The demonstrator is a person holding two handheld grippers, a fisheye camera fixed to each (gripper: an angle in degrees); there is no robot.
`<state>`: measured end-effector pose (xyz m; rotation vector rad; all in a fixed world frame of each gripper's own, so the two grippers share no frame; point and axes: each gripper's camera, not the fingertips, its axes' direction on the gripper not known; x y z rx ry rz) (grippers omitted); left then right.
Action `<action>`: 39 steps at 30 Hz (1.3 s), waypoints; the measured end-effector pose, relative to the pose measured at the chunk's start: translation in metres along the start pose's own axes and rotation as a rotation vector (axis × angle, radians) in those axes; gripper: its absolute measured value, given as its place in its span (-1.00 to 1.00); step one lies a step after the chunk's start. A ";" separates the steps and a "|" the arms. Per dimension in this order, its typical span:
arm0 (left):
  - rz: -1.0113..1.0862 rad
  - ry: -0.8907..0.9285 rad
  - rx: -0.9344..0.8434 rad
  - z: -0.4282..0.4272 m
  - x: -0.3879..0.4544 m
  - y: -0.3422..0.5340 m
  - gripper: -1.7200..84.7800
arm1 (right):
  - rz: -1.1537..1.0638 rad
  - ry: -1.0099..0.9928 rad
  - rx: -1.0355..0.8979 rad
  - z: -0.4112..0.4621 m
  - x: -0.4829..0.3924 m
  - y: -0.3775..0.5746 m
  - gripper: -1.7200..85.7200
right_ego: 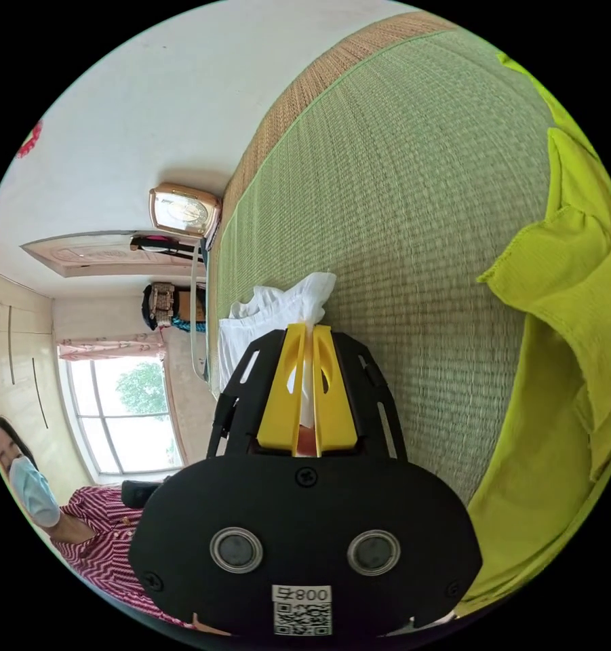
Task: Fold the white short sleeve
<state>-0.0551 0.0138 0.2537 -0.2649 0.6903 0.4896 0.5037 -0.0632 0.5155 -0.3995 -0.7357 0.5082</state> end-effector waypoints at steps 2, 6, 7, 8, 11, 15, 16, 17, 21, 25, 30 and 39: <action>-0.010 0.016 -0.003 -0.001 -0.004 0.006 -0.95 | 0.010 0.024 0.006 -0.001 -0.004 0.004 -0.93; -0.050 0.054 0.063 -0.030 -0.018 0.027 -0.95 | 0.020 0.049 0.046 -0.001 -0.026 0.013 -0.93; -0.074 0.067 0.093 -0.043 -0.024 0.037 -0.95 | 0.021 0.048 0.056 -0.001 -0.031 0.014 -0.93; -0.087 0.074 0.109 -0.051 -0.027 0.042 -0.95 | 0.018 0.040 0.079 0.000 -0.042 0.017 -0.93; -0.160 0.088 0.206 -0.094 -0.045 0.078 -0.95 | 0.000 0.014 0.136 0.006 -0.080 0.025 -0.93; -0.314 0.080 0.301 -0.146 -0.076 0.147 -0.95 | -0.083 0.012 0.160 0.035 -0.154 0.029 -0.93; -0.362 0.068 0.323 -0.159 -0.084 0.169 -0.95 | -0.098 0.012 0.159 0.041 -0.165 0.029 -0.93; -0.386 0.061 0.335 -0.164 -0.088 0.181 -0.95 | -0.122 0.017 0.157 0.055 -0.188 0.028 -0.93; -0.559 0.025 0.410 -0.196 -0.119 0.257 -0.95 | -0.208 0.071 0.114 0.123 -0.262 0.022 -0.93; -0.722 0.040 0.455 -0.207 -0.148 0.325 -0.95 | -0.242 0.132 0.053 0.192 -0.310 0.016 -0.93; -0.841 0.066 0.502 -0.212 -0.171 0.387 -0.95 | -0.245 0.244 -0.042 0.287 -0.356 0.009 -0.93; -0.948 0.126 0.564 -0.218 -0.194 0.457 -0.95 | -0.272 0.356 -0.098 0.386 -0.416 0.004 -0.93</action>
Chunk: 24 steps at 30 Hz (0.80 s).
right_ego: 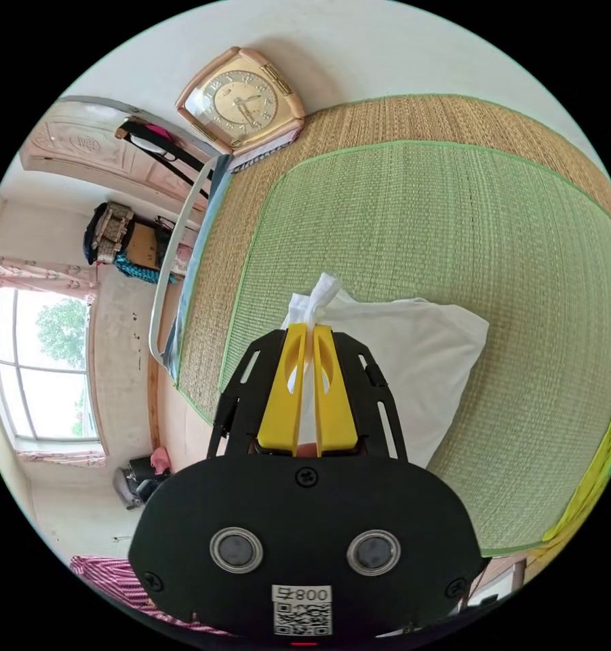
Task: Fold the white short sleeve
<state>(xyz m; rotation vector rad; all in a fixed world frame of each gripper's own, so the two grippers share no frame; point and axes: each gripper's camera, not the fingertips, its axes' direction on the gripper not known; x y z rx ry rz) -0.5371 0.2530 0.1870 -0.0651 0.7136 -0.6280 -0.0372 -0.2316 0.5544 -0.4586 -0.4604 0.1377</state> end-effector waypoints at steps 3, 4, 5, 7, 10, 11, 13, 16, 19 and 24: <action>-0.032 0.000 0.001 -0.007 -0.016 0.003 -0.95 | -0.004 0.038 -0.021 0.024 -0.020 -0.010 -0.93; -0.045 -0.001 0.007 -0.010 -0.023 0.005 -0.95 | -0.003 0.044 -0.026 0.028 -0.023 -0.012 -0.93; -0.054 0.000 0.008 -0.011 -0.026 0.006 -0.95 | 0.000 0.060 -0.032 0.038 -0.029 -0.016 -0.93; -0.096 0.008 0.011 -0.016 -0.042 0.011 -0.95 | 0.007 0.072 -0.050 0.052 -0.037 -0.022 -0.93; -0.120 0.017 0.017 -0.020 -0.053 0.015 -0.95 | 0.017 0.083 -0.068 0.072 -0.047 -0.030 -0.93; -0.119 0.011 0.014 -0.020 -0.054 0.016 -0.95 | 0.018 0.085 -0.075 0.078 -0.052 -0.033 -0.93; -0.101 -0.015 0.024 -0.022 -0.054 0.018 -0.94 | 0.016 0.094 -0.083 0.087 -0.057 -0.036 -0.93; -0.059 -0.067 0.054 -0.026 -0.050 0.018 -0.89 | 0.022 0.085 -0.094 0.097 -0.060 -0.041 -0.93; -0.010 -0.156 0.062 -0.025 -0.044 0.015 -0.81 | 0.023 0.067 -0.091 0.100 -0.062 -0.043 -0.93; 0.028 -0.187 -0.008 -0.006 -0.046 0.006 -0.82 | 0.025 0.040 -0.086 0.103 -0.067 -0.046 -0.92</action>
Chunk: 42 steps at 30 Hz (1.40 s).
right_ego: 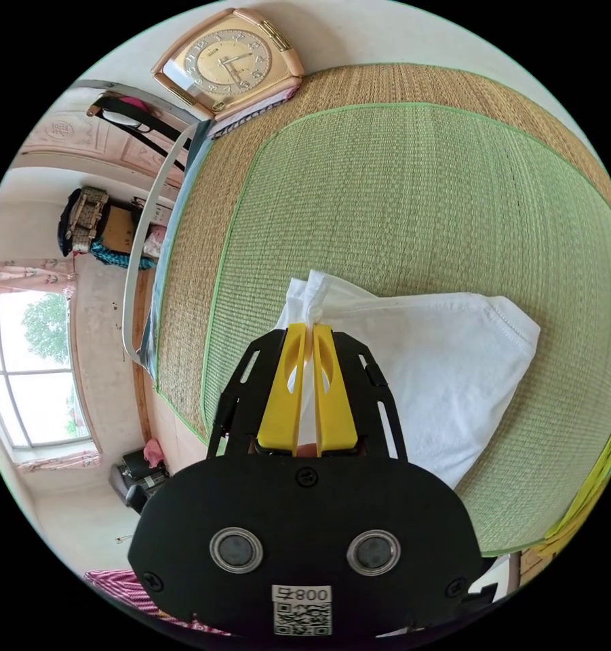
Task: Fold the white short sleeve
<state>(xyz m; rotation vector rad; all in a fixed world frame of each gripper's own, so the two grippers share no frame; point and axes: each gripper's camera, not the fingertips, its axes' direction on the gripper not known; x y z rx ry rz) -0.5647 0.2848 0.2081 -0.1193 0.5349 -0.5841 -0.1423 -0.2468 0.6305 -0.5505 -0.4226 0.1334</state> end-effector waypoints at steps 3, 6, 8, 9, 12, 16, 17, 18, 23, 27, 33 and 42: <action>0.006 0.013 -0.014 0.002 0.002 0.002 -0.89 | -0.007 -0.009 0.004 -0.002 -0.002 0.000 -0.92; -0.018 0.107 0.034 -0.015 0.005 0.015 -0.92 | -0.017 -0.033 0.023 -0.012 -0.005 0.004 -0.93; -0.023 0.108 0.050 -0.021 0.008 0.024 -0.93 | -0.024 -0.046 0.033 -0.017 -0.008 0.006 -0.93; -0.034 0.102 0.048 -0.022 0.007 0.029 -0.93 | -0.034 -0.063 0.026 -0.015 -0.012 0.006 -0.93; -0.083 0.073 0.021 -0.012 -0.005 0.037 -0.94 | -0.065 -0.021 -0.017 0.005 -0.028 0.003 -0.93; -0.120 0.045 -0.027 0.001 -0.018 0.043 -0.94 | -0.063 0.018 -0.093 0.038 -0.034 -0.004 -0.92; -0.125 0.045 -0.038 0.003 -0.019 0.044 -0.94 | -0.062 0.014 -0.113 0.044 -0.035 -0.005 -0.92; -0.130 0.049 -0.038 0.004 -0.019 0.046 -0.94 | -0.067 0.021 -0.122 0.046 -0.036 -0.006 -0.92; -0.122 0.047 -0.047 0.007 -0.017 0.051 -0.93 | -0.107 -0.008 -0.116 0.032 -0.035 0.000 -0.92; -0.109 0.026 -0.037 0.004 -0.012 0.057 -0.93 | -0.132 -0.103 -0.106 0.016 -0.027 0.010 -0.91; -0.089 0.041 0.014 -0.004 0.000 0.062 -0.94 | -0.162 -0.093 -0.123 0.023 -0.018 0.023 -0.94; -0.045 0.029 -0.018 0.011 0.016 0.058 -0.85 | -0.190 -0.148 -0.132 0.011 0.008 0.055 -0.96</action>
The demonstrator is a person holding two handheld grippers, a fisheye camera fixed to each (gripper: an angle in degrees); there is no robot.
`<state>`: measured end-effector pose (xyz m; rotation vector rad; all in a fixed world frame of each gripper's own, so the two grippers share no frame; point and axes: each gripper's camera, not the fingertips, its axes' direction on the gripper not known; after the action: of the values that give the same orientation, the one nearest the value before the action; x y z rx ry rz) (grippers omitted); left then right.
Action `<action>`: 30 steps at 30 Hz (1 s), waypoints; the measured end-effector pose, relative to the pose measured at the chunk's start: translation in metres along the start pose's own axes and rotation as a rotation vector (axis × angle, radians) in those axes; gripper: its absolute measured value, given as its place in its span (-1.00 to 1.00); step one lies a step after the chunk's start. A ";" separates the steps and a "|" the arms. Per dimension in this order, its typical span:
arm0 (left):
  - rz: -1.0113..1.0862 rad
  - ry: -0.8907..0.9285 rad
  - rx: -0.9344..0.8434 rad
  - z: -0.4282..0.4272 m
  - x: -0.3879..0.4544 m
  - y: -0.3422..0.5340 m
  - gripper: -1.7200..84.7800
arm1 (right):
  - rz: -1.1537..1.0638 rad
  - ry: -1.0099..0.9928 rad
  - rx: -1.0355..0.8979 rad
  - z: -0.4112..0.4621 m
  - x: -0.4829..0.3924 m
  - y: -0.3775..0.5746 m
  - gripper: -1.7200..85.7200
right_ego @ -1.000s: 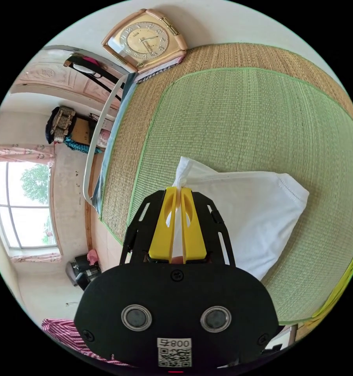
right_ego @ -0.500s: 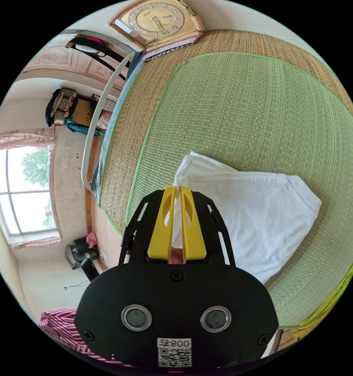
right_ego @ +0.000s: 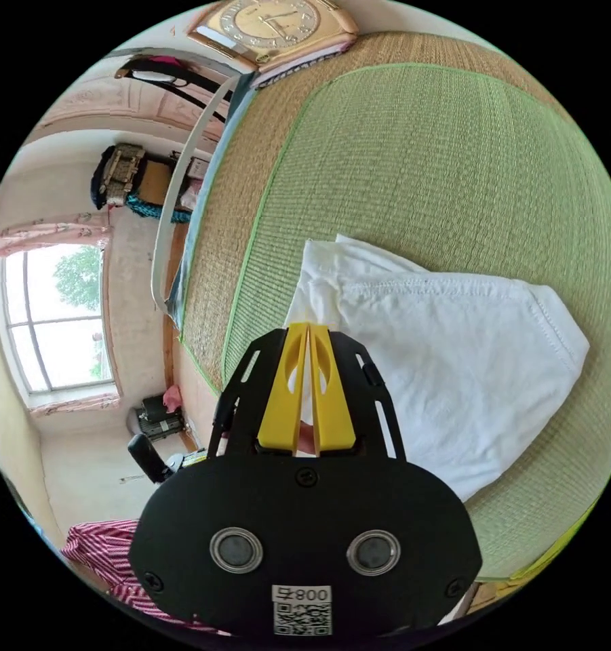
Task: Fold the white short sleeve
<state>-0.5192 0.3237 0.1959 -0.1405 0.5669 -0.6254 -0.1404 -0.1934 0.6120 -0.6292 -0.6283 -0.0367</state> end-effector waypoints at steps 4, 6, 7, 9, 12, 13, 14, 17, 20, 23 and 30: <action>0.015 -0.127 -0.059 0.018 0.000 -0.005 -0.82 | -0.042 -0.032 0.056 -0.041 0.015 0.067 -0.96; 0.010 -0.172 -0.078 0.023 -0.003 -0.006 -0.83 | -0.015 0.003 0.040 -0.053 0.036 0.127 -0.95; 0.004 -0.166 -0.064 0.021 -0.004 -0.006 -0.84 | -0.001 0.004 0.032 -0.055 0.043 0.142 -0.95; -0.002 -0.153 -0.046 0.015 -0.003 -0.005 -0.84 | 0.063 0.012 0.014 -0.060 0.070 0.203 -0.93; 0.017 -0.151 -0.034 0.011 0.005 -0.003 -0.84 | 0.155 -0.023 0.023 -0.064 0.102 0.265 -0.88; 0.027 -0.147 -0.040 0.012 0.008 -0.003 -0.84 | 0.167 -0.042 0.024 -0.064 0.107 0.274 -0.87; 0.032 -0.145 -0.044 0.014 0.011 -0.003 -0.84 | 0.177 -0.064 0.024 -0.063 0.115 0.288 -0.85; 0.071 -0.108 -0.061 0.021 0.027 -0.006 -0.83 | 0.188 -0.021 -0.007 -0.053 0.127 0.308 -0.81; 0.121 -0.029 -0.136 0.043 0.047 -0.009 -0.82 | 0.202 -0.090 -0.002 -0.049 0.143 0.324 -0.80; 0.094 0.063 -0.257 0.080 0.055 -0.011 -0.80 | 0.214 -0.156 0.004 -0.049 0.160 0.340 -0.80; -0.214 0.292 -0.355 0.142 0.019 -0.014 -0.75 | 0.226 -0.282 0.016 -0.063 0.193 0.372 -0.88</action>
<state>-0.4371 0.2946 0.3102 -0.4527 0.9523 -0.7547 0.1315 0.1038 0.4798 -0.6923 -0.8242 0.2719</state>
